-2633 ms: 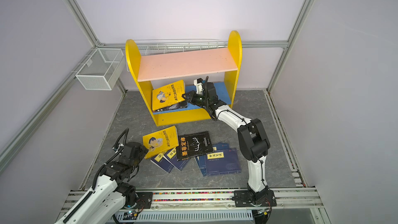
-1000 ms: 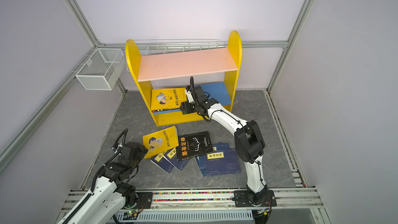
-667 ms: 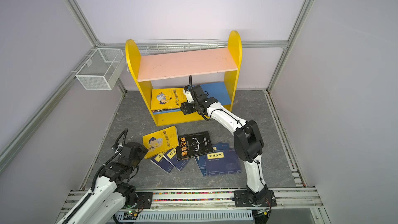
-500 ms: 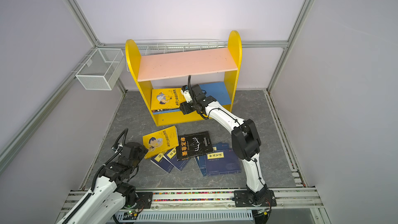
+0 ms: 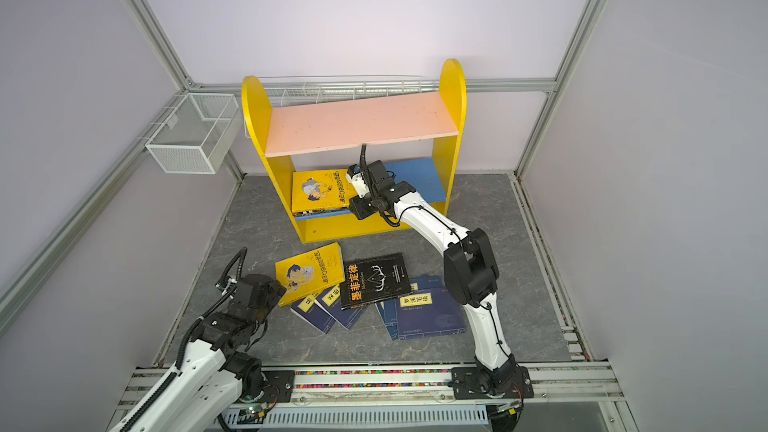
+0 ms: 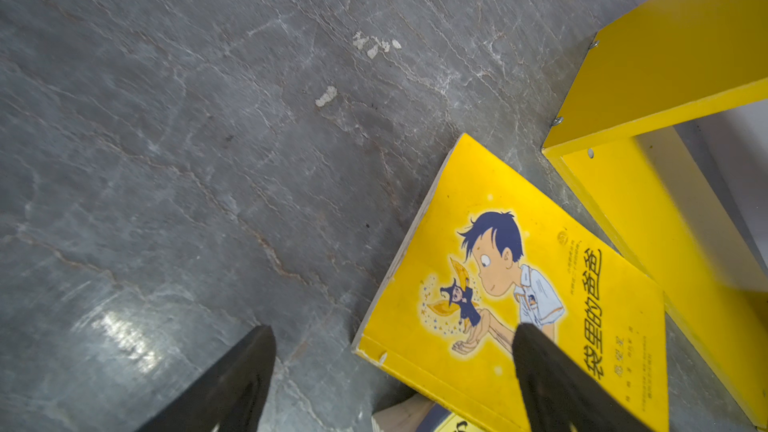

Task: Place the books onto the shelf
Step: 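Withdraw the right gripper from the shelf toward the book pile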

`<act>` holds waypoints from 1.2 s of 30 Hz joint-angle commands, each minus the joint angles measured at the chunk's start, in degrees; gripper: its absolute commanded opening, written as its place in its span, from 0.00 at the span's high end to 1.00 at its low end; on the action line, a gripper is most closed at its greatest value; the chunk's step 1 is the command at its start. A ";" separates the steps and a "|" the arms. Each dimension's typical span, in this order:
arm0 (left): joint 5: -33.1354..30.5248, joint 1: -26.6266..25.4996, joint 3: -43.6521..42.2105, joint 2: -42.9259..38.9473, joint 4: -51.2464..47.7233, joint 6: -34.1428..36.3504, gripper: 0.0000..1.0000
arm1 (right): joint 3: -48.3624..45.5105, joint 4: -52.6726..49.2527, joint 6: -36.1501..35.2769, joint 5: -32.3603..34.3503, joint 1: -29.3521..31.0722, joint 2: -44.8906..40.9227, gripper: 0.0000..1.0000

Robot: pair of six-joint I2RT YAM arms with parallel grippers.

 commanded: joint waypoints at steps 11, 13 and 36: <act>-0.42 0.26 0.71 0.53 0.41 0.01 0.10 | 2.84 -0.03 -1.32 -6.05 0.89 2.21 0.51; -0.36 0.24 0.83 1.11 0.63 0.09 0.10 | 2.66 0.02 -1.27 -5.49 1.18 1.87 0.48; 23.20 13.12 2.82 26.43 11.76 15.32 0.15 | -34.55 9.77 7.48 -11.44 11.47 -21.98 0.32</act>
